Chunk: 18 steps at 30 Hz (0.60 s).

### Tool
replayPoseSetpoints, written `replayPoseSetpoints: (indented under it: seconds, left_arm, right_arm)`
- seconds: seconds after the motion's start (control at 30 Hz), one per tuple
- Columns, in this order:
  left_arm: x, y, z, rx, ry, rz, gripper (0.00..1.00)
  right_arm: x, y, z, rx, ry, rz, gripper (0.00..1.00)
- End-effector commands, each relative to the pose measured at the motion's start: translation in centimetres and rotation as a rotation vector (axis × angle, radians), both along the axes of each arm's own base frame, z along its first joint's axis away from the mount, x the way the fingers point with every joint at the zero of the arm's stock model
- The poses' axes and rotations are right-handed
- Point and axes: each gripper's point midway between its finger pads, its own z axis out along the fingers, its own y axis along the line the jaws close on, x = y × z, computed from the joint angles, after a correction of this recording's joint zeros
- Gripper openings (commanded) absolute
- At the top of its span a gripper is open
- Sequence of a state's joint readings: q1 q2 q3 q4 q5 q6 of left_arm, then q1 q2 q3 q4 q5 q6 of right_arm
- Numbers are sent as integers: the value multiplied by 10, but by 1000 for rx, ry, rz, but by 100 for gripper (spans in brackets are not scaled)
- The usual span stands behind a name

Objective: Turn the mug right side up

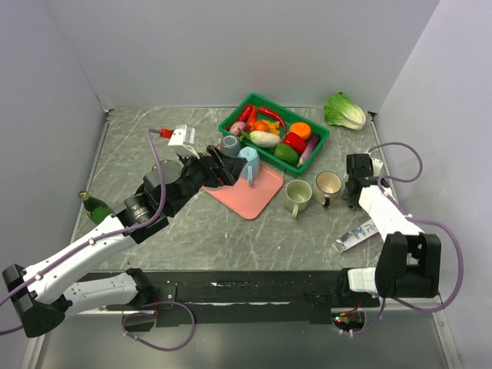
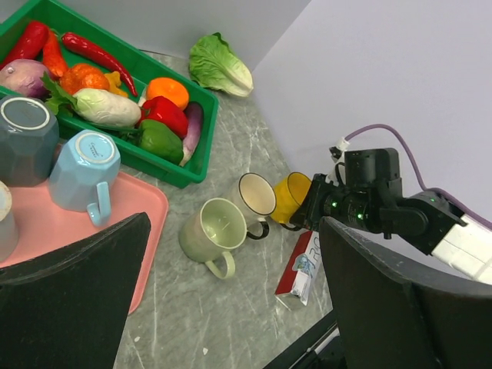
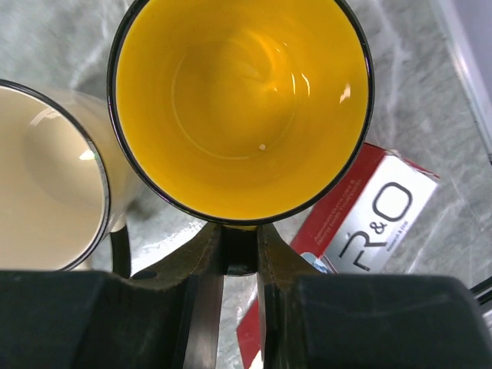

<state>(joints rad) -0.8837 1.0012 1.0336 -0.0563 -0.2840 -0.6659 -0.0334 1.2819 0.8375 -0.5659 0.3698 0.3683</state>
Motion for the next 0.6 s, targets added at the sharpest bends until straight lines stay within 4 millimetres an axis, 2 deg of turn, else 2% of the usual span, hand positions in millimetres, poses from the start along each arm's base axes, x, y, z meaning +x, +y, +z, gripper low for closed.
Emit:
replayPoseSetpoints:
  seconds: [0.0, 0.33, 0.4, 0.5, 0.57]
  left_arm:
    - [3, -1, 24, -38, -48, -21, 96]
    - [4, 3, 15, -24, -22, -43, 96]
    - [2, 4, 14, -25, -23, -49, 96]
    - [1, 7, 11, -16, -15, -45, 96]
    - [1, 10, 8, -10, -6, -35, 96]
  right_arm:
    - [39, -6, 26, -37, -123, 23, 0]
    - [41, -5, 9, -15, -31, 26, 0]
    - [37, -5, -2, -1, 33, 10, 0]
    - [42, -2, -9, 27, 70, 13, 0]
    - [43, -1, -11, 34, 75, 10, 4]
